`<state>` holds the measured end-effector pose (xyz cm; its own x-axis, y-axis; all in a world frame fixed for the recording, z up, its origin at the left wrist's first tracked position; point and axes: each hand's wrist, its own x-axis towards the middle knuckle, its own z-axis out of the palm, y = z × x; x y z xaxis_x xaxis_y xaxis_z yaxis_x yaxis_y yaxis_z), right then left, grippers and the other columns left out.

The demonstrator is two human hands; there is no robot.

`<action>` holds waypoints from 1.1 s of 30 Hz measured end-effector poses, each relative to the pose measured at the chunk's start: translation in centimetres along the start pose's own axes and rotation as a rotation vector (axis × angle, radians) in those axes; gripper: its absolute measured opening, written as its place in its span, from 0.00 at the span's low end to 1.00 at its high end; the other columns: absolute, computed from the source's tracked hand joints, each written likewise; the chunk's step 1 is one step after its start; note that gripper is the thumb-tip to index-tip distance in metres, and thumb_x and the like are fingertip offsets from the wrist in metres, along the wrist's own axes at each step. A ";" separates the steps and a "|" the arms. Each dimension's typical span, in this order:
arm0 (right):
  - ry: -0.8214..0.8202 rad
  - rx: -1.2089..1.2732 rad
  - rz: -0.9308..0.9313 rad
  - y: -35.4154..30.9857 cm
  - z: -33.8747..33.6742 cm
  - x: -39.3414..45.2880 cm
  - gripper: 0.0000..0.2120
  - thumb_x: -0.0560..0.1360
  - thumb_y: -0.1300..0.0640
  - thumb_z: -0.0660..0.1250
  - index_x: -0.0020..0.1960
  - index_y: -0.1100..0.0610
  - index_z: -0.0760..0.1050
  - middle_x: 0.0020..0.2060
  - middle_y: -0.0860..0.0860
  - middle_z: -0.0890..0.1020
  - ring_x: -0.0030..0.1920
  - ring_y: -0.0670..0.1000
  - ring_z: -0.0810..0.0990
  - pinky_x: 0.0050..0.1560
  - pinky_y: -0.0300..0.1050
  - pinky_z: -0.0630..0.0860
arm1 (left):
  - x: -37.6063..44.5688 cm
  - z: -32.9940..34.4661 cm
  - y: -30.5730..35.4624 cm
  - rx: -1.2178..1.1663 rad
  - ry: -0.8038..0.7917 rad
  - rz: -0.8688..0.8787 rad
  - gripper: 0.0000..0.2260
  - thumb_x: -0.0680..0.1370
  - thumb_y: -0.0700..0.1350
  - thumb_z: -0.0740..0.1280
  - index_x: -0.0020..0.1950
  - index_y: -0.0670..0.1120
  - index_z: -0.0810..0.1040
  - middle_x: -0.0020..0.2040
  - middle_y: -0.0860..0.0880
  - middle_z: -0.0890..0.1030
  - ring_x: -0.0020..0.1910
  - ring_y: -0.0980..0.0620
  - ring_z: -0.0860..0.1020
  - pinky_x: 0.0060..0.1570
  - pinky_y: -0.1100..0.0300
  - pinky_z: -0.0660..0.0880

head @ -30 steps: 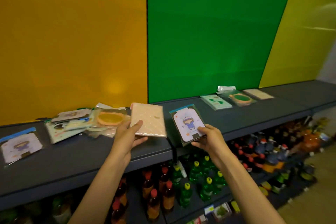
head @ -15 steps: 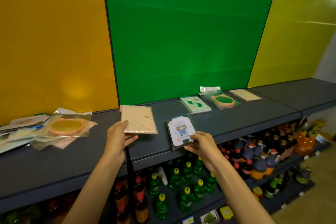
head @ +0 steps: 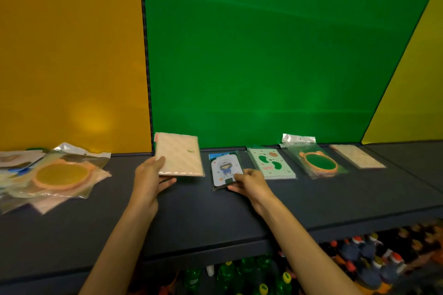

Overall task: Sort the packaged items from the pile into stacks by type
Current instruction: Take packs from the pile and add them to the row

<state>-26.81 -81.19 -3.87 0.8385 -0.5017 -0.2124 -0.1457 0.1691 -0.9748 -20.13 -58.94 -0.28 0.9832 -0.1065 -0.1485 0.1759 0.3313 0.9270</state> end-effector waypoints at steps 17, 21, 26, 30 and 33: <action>0.157 -1.158 -0.579 -2.4 -3.8 3.5 0.11 0.77 0.51 0.67 0.46 0.59 0.78 0.44 0.55 0.80 0.47 0.55 0.77 0.46 0.51 0.77 | 2.1 7.3 -1.8 0.090 -0.007 0.036 0.09 0.82 0.43 0.62 0.62 0.45 0.74 0.50 0.45 0.82 0.46 0.49 0.81 0.40 0.57 0.80; 0.228 -1.172 -0.693 -4.3 -9.9 3.7 0.11 0.77 0.52 0.64 0.52 0.56 0.81 0.49 0.54 0.82 0.53 0.56 0.77 0.51 0.49 0.73 | 1.0 12.5 -3.6 0.097 -0.065 -0.005 0.09 0.82 0.43 0.64 0.61 0.43 0.76 0.48 0.45 0.83 0.43 0.49 0.82 0.32 0.63 0.81; 0.243 -1.201 -0.748 -5.4 -20.5 3.9 0.09 0.76 0.52 0.64 0.50 0.55 0.80 0.48 0.53 0.83 0.50 0.56 0.79 0.49 0.49 0.74 | -2.3 21.2 -6.9 0.114 -0.144 -0.010 0.10 0.81 0.41 0.64 0.61 0.41 0.76 0.49 0.44 0.82 0.43 0.51 0.80 0.30 0.66 0.80; 0.265 -1.224 -0.732 -5.7 -29.8 3.4 0.12 0.76 0.52 0.64 0.56 0.54 0.80 0.52 0.51 0.82 0.54 0.56 0.78 0.52 0.51 0.75 | -5.6 28.8 -10.2 0.130 -0.178 -0.011 0.11 0.80 0.39 0.66 0.61 0.38 0.76 0.52 0.42 0.82 0.43 0.52 0.81 0.30 0.66 0.79; 0.272 -1.238 -0.704 -5.9 -36.6 3.0 0.12 0.77 0.51 0.64 0.58 0.53 0.79 0.54 0.51 0.82 0.55 0.56 0.78 0.52 0.50 0.74 | -8.1 34.0 -12.4 0.125 -0.199 -0.029 0.11 0.80 0.38 0.66 0.62 0.39 0.76 0.50 0.43 0.82 0.43 0.51 0.81 0.31 0.67 0.80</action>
<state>-42.67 -114.74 -1.28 0.8232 -0.3361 0.4577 -0.2231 -0.9326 -0.2837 -32.01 -94.11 1.12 0.9465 -0.3007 -0.1168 0.1847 0.2084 0.9604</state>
